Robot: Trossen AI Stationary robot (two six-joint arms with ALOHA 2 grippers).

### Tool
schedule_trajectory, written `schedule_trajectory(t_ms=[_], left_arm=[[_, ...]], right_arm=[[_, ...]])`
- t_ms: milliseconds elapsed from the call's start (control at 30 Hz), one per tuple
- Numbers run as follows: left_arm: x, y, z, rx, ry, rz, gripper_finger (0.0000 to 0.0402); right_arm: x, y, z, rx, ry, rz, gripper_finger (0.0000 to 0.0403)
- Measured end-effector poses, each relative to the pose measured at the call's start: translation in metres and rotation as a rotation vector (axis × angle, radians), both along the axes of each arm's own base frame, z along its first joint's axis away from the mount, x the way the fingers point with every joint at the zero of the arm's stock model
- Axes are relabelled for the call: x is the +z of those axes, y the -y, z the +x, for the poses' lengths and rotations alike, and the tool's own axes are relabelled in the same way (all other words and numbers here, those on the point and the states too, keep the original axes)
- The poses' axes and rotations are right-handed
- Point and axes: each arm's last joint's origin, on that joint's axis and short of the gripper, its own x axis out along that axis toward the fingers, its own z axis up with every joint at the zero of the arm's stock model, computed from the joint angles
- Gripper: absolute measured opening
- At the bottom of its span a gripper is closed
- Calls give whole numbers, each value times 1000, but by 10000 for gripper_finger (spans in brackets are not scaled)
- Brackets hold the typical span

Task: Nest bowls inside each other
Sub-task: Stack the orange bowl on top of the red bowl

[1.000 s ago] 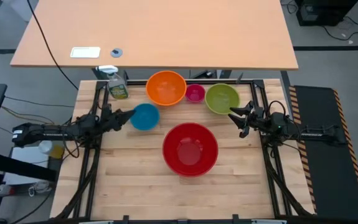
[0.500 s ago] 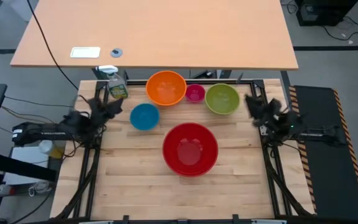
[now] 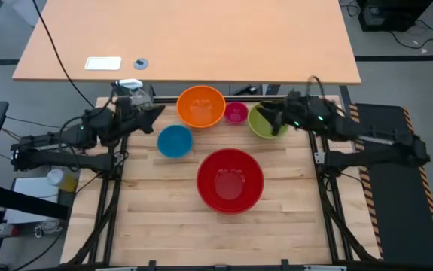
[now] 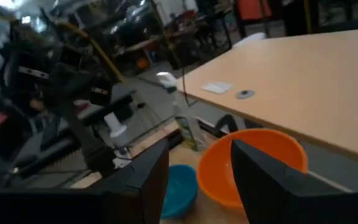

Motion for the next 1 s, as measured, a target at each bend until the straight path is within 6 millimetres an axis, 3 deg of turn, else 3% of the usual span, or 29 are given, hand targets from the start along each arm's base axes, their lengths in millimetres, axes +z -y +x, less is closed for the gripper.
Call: schedule_trajectory(t_ms=[200, 333, 500, 700, 800, 1000], left_arm=[[9, 1, 7, -118, -163, 111, 20], [4, 0, 6, -111, -227, 121, 25], [-17, 0, 0, -131, -448, 54, 70], [-34, 1, -1, -189, -631, 14, 144], [-36, 1, 0, -196, -658, 29, 166], [-35, 1, 0, -178, -626, -18, 172]], right_arm=[[28, 23, 55, 86, -38, -59, 180], [28, 37, 85, 56, -99, -19, 180], [-3, 57, 119, 51, -379, 42, 179], [-40, 65, 151, 228, -724, 41, 188], [-53, 74, 162, 232, -794, 52, 211], [-78, 116, 163, 6, -818, 224, 264]])
